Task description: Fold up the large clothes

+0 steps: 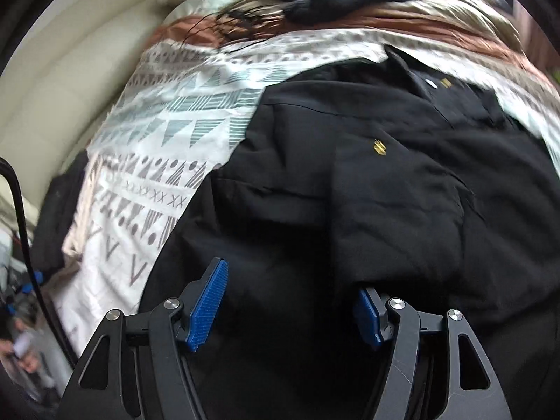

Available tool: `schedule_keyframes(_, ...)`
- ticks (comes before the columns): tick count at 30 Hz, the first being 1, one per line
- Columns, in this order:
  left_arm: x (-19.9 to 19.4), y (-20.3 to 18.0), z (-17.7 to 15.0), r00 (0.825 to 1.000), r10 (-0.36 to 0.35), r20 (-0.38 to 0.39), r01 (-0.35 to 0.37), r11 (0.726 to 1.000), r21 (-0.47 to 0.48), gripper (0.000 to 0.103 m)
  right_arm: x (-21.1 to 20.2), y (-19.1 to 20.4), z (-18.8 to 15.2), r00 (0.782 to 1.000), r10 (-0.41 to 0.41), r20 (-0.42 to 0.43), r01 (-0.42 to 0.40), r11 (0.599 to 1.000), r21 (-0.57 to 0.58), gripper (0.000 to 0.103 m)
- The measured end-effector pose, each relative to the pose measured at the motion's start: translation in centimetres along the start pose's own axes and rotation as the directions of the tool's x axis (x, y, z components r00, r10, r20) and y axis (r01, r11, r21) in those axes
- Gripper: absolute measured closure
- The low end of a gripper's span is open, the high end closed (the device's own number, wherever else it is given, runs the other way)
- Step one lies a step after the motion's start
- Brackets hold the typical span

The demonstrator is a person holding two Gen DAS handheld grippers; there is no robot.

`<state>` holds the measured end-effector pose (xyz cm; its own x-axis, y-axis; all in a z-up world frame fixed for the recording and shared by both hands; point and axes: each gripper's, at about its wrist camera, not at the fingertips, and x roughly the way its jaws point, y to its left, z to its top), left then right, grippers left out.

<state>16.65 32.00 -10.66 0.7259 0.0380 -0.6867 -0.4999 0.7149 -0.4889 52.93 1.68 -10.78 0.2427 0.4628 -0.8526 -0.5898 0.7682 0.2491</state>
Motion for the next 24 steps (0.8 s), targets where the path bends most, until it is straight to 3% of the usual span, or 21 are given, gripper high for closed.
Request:
schedule_keyframes(6,-1.8,-1.8,-1.0,0.999,-0.03,0.013,0.029,0.999,0.021,0.022,-6.5,-3.5,-3.3,0.996,0.014,0.085,-0.028,0.987,0.16,0.036)
schedule_keyframes(10,-2.7,-3.8,-1.7,0.999,-0.043,0.015,0.042,0.997,0.058,0.022,-11.5,-5.9,-4.5,0.982,0.001,0.189,-0.053,0.962,0.269,0.036)
schedule_keyframes(18,-2.8,-9.2,-2.4,1.0,-0.03,0.008,0.028,0.991,0.128,0.021,-16.3,-9.9,-6.9,0.959,-0.091,0.267,0.003,0.949,0.315,0.036)
schedule_keyframes(24,-1.4,-15.4,-3.4,1.0,-0.014,-0.003,0.014,0.981,0.192,0.021,-19.5,-15.5,-8.3,0.94,-0.122,0.319,-0.004,0.93,0.367,0.036)
